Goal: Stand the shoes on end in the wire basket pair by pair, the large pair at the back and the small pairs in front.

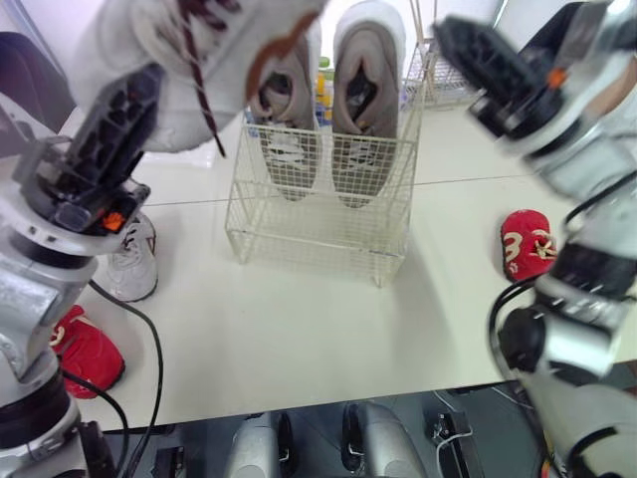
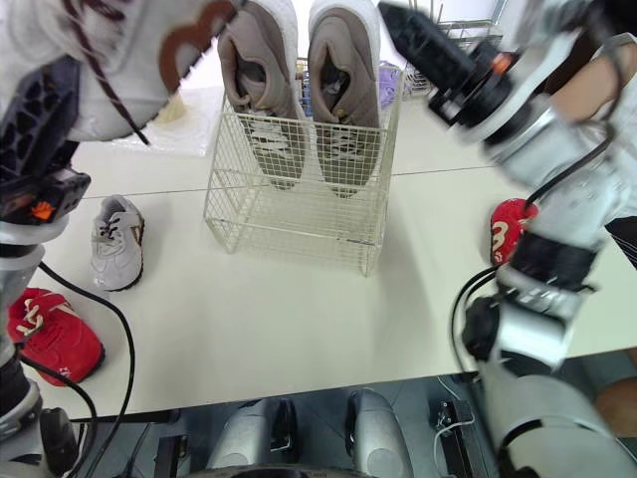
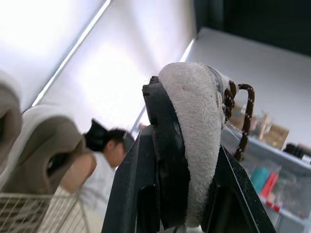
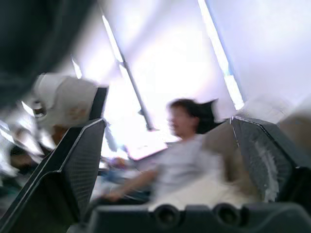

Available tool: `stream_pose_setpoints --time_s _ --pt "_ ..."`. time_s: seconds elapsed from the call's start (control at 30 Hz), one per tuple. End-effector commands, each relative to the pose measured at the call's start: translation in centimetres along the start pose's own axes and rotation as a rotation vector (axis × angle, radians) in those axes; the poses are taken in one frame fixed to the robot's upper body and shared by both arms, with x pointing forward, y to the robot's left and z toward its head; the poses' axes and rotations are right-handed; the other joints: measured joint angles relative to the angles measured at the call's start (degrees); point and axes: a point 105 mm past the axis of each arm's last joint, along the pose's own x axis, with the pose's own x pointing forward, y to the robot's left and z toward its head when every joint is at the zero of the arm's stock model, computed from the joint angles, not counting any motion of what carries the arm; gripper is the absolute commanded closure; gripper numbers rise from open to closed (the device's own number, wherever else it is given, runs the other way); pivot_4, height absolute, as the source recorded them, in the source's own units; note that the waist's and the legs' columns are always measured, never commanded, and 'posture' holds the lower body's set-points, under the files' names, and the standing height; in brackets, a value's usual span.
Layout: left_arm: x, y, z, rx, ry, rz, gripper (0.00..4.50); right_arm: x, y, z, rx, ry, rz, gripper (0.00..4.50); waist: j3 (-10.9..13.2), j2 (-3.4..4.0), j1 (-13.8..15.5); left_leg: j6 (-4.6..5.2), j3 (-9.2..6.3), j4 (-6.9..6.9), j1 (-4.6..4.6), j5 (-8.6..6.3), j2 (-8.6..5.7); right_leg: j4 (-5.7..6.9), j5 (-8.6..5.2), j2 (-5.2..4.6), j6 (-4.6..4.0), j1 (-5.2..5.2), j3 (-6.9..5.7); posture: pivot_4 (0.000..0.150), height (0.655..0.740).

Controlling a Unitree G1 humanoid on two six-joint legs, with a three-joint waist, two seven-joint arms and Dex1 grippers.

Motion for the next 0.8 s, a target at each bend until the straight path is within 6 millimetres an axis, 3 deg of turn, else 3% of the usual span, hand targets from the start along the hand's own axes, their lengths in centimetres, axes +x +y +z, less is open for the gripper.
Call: stream_pose_setpoints --time_s 0.03,0.33,0.77,0.8 --pt "0.7 0.1 0.0 -0.001 -0.06 -0.037 4.14 2.6 3.5 -1.2 0.031 -0.031 0.078 0.07 0.01 0.01 0.25 -0.01 -0.02 0.0 -0.01 0.01 -0.01 0.04 0.0 0.12 -0.01 -0.02 -0.01 0.15 0.74" --pt "1.1 1.8 -1.8 -0.049 -0.044 -0.051 4.14 5.1 5.4 -2.6 0.085 -0.072 0.11 0.07 -0.09 -0.14 0.42 0.3 0.07 0.19 -0.13 -0.17 -0.13 -0.2 0.09 0.06 0.16 0.04 -0.02 0.15 0.74" --pt "1.0 2.0 -3.3 -0.096 -0.013 -0.048 4.14 6.7 4.9 -2.7 0.001 -0.092 0.079 0.07 -0.09 -0.14 0.29 0.32 0.05 0.17 -0.13 -0.18 -0.09 -0.2 0.08 0.08 0.16 0.03 -0.01 0.15 0.74" --pt "0.9 2.0 -3.3 -0.096 -0.012 -0.047 4.14 6.8 4.8 -2.7 -0.002 -0.095 0.076 0.3 -0.09 -0.14 0.31 0.35 0.05 0.17 -0.13 -0.19 -0.09 -0.2 0.08 0.08 0.16 0.03 0.0 0.15 0.74"
